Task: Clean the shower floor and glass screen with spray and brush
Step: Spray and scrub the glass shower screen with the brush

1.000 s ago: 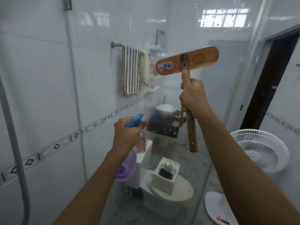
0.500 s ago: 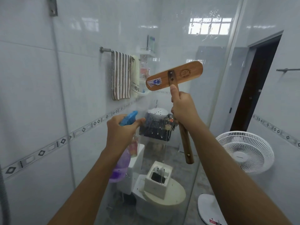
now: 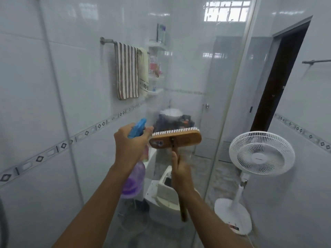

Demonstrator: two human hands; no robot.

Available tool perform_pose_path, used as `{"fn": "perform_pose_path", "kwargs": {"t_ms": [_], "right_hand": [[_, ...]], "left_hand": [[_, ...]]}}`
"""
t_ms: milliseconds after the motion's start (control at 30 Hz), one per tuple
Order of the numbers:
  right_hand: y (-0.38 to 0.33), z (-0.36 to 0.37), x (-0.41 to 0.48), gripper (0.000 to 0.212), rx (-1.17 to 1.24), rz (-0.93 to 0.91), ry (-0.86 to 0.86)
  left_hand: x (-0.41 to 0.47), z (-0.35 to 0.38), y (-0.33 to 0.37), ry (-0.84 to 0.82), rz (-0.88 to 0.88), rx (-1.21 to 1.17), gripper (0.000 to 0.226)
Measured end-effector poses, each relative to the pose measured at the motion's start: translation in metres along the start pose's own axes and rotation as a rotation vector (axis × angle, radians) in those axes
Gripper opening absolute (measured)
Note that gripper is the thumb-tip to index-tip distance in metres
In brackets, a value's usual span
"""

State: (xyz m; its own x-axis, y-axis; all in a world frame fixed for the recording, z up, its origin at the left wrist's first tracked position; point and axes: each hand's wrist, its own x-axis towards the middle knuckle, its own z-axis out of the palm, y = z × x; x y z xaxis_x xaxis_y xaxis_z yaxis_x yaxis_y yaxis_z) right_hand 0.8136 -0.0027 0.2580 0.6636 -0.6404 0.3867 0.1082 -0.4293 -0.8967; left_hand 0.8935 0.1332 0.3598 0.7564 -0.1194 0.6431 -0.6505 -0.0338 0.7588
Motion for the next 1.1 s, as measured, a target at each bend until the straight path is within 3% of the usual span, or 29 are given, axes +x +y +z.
{"fn": "perform_pose_path", "kwargs": {"t_ms": [133,400,633,700,967,1100], "right_hand": [[-0.001,-0.028,-0.013,0.04,0.046,0.018,0.038],[-0.123,-0.102,0.081,0.044,-0.063,-0.208,0.195],[0.017,-0.076,-0.019,0.048,-0.072,0.027,0.053],[0.027,-0.073,-0.025,0.047,-0.087,0.059,0.047],[-0.12,-0.106,0.052,0.047,0.071,-0.046,0.014],[-0.147,-0.102,0.068,0.042,0.151,-0.031,-0.049]], "left_hand": [[-0.01,0.012,-0.003,-0.042,0.012,0.007,0.027],[-0.014,0.046,0.021,-0.126,0.04,-0.044,0.022],[-0.025,0.053,0.022,-0.121,0.047,-0.023,0.021],[-0.026,0.053,0.017,-0.113,0.042,-0.009,0.022],[-0.015,0.037,-0.007,-0.005,0.015,0.143,0.027],[0.0,0.015,-0.008,-0.012,0.029,0.149,0.032]]}}
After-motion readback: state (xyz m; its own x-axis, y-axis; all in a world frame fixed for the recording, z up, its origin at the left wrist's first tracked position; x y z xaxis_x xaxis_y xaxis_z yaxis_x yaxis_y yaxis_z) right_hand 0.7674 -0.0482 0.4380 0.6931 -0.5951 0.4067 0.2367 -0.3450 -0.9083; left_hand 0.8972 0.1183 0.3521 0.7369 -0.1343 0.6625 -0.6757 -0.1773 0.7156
